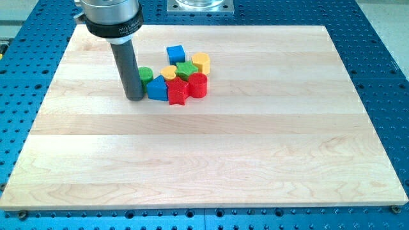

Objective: Push the green circle into the triangle

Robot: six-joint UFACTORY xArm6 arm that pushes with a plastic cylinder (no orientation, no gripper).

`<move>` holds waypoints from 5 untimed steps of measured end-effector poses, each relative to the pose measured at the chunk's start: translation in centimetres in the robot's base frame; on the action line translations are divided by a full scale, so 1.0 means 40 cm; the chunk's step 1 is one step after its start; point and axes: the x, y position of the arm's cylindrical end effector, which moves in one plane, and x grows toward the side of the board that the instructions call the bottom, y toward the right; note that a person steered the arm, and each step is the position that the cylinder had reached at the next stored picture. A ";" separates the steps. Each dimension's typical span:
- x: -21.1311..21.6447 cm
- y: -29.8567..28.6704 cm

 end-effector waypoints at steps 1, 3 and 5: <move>-0.002 -0.098; -0.079 -0.120; -0.088 -0.058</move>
